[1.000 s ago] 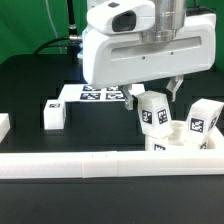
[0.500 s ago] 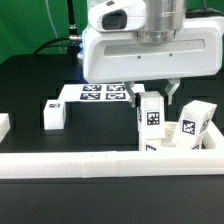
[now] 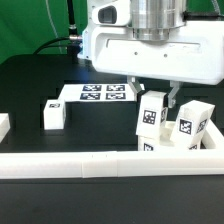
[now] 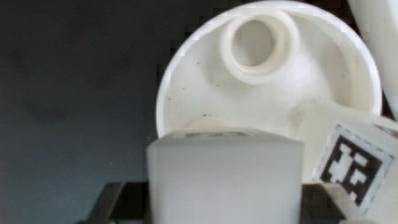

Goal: Assemble stool

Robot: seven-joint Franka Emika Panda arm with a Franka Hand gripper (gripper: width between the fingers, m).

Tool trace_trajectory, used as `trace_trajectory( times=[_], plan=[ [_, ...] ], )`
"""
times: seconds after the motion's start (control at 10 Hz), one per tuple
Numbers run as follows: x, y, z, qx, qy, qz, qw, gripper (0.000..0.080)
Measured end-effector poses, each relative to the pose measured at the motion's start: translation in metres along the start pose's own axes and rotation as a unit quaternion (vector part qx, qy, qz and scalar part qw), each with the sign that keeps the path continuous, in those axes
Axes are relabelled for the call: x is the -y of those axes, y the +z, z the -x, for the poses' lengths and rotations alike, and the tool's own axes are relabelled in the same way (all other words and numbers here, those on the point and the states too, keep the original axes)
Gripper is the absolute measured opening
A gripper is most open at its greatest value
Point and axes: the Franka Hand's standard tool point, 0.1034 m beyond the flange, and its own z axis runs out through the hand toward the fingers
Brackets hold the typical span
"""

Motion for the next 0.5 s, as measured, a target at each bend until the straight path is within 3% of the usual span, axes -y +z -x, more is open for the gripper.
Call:
trace_trajectory(
  times=[0.5],
  plan=[
    [0.0021,0.0004,0.0015,0.003,0.155,-0.004,0.988,0.0337]
  ],
)
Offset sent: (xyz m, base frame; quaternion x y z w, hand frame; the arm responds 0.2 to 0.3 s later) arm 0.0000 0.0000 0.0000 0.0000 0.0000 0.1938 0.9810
